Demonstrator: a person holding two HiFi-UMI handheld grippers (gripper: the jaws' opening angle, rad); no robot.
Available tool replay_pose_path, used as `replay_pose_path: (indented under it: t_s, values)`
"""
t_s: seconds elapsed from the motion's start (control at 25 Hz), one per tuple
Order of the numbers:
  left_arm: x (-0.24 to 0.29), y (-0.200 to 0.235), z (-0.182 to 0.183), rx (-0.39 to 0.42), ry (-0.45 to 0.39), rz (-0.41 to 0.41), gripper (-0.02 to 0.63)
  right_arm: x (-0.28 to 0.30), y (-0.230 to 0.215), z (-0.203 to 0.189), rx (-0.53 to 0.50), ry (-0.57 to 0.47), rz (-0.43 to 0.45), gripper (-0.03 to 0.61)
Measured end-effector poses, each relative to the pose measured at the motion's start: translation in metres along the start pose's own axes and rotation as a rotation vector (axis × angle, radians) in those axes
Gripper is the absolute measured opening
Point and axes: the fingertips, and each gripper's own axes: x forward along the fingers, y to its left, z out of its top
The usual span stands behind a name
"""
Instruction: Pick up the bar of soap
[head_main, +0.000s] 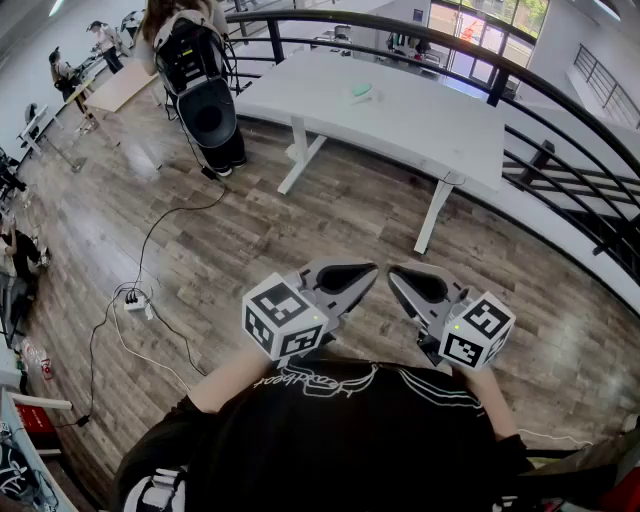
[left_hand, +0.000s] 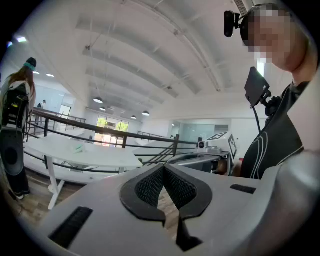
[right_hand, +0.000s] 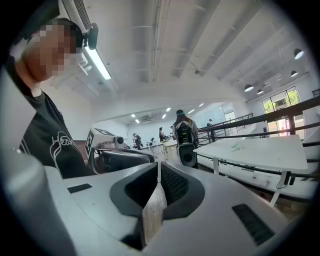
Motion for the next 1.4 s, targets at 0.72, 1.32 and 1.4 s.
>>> replay_pose_path:
  t_s: [0.72,1.32,1.4]
  values:
    - [0.011,-0.026,0.003,-0.025,0.002,-0.078,0.008,-0.026,0.010,0.001,0.006,-0.027,0.021,0.031]
    - [0.044,0.047,-0.006,-0.066,-0.016,-0.080,0.008,0.022,-0.059,-0.005,0.027,-0.025,0.019,0.030]
    - [0.052,0.064,-0.005,-0.074,-0.015,-0.082,0.008,0.033,-0.075,-0.005,0.034,-0.023,0.018,0.031]
